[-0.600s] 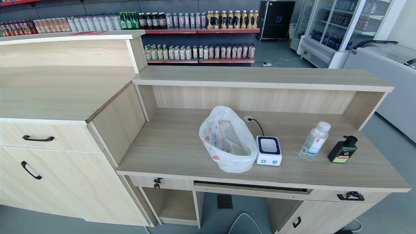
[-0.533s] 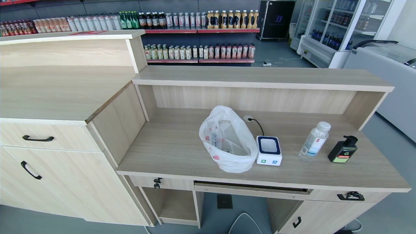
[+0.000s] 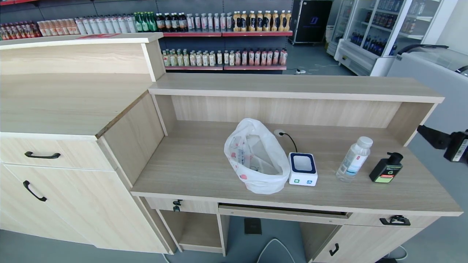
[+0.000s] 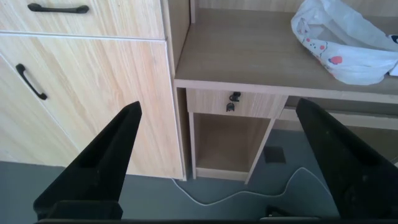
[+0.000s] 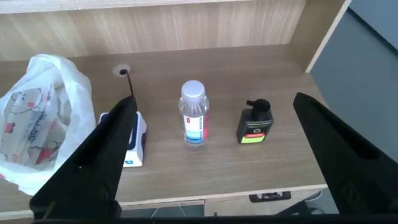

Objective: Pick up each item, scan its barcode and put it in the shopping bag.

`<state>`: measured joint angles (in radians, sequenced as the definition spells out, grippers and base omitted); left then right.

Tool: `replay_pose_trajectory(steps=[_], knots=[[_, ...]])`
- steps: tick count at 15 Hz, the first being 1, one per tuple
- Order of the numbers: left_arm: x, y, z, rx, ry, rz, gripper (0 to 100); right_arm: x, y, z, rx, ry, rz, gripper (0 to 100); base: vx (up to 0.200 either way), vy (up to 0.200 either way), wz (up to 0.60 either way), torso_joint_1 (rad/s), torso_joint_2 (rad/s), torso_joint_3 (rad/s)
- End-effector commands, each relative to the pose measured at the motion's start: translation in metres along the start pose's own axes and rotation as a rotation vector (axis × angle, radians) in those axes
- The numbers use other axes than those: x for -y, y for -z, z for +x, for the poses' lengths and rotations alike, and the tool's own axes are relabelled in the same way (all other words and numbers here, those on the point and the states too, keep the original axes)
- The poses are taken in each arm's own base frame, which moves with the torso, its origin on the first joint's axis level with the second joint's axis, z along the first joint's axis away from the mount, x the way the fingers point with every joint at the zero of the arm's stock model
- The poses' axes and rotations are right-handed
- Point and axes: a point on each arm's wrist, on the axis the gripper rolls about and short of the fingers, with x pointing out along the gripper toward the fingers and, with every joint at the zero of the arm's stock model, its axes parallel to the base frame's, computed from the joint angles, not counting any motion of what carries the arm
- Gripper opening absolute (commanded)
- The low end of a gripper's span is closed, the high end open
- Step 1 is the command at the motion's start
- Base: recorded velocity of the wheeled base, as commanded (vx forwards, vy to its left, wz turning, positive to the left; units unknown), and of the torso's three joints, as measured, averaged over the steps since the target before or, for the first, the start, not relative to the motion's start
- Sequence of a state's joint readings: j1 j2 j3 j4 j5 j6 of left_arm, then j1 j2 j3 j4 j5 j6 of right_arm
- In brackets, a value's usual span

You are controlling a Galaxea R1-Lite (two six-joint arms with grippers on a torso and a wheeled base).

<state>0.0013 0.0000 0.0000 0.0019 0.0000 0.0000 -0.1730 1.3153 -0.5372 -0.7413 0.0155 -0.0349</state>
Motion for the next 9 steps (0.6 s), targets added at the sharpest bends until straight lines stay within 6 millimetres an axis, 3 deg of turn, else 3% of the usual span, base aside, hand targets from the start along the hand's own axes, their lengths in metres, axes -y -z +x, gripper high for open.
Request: replay_pose_trajectory(steps=[1,5,9], knots=[[0.000,0.000,0.000,-0.001,0.000,0.000,100,0.031,0.079,0.092,-0.170,0.013,-0.038,100,0.000,0.000,0.00,0.000,0.00,0.000],[0.000,0.000,0.000,-0.001,0.000,0.000,100,0.034,0.121,0.108,-0.272,-0.078,-0.097,100,0.000,0.000,0.00,0.000,0.00,0.000],[0.000,0.000,0.000,-0.001,0.000,0.000,100,0.025,0.151,0.108,-0.301,-0.110,-0.125,100,0.000,0.000,0.00,0.000,0.00,0.000]])
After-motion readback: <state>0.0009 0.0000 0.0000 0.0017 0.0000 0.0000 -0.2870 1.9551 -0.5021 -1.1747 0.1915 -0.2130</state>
